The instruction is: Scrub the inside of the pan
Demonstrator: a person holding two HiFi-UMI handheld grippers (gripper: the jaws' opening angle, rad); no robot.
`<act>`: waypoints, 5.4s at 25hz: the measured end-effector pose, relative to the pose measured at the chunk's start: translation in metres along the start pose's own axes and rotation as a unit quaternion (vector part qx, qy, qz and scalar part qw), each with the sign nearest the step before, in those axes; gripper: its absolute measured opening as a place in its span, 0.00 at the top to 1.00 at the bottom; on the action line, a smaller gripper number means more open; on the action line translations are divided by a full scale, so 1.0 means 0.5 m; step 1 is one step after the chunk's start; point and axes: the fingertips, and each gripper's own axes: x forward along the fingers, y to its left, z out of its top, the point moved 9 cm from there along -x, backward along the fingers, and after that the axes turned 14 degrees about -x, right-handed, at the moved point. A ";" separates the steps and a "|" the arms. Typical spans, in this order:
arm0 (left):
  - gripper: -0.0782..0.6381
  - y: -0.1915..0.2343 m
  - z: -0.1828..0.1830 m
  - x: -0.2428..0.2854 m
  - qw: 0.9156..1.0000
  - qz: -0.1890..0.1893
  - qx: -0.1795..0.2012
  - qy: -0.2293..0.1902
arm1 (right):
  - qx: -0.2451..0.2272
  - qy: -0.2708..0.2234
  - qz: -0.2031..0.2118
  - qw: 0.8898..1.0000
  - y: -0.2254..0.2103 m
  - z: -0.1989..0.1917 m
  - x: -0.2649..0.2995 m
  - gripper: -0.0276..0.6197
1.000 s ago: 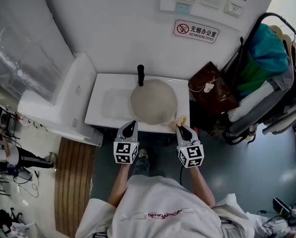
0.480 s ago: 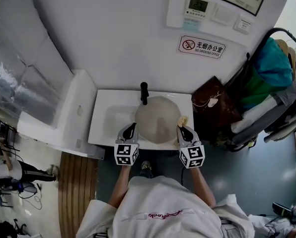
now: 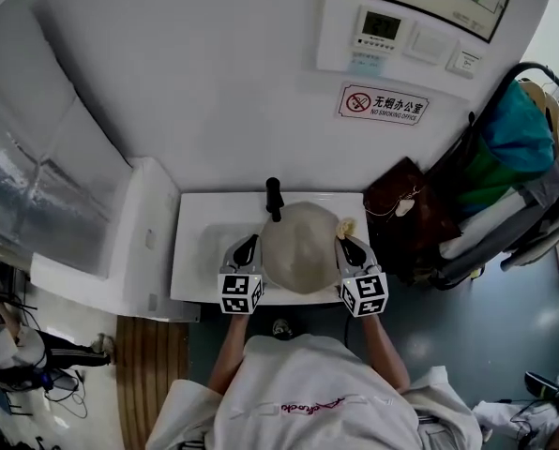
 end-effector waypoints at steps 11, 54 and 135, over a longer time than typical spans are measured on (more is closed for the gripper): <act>0.89 0.037 -0.013 0.037 1.000 0.000 -0.003 0.024 | -0.009 0.009 0.003 1.000 -0.007 0.004 0.054 0.92; 0.76 0.097 -0.181 0.120 0.986 0.081 -0.064 0.128 | -0.218 0.137 0.153 0.954 0.034 -0.095 0.261 0.92; 0.84 0.126 -0.213 0.140 0.982 0.081 -0.098 0.140 | -0.568 0.237 0.435 0.657 0.329 -0.330 0.300 0.92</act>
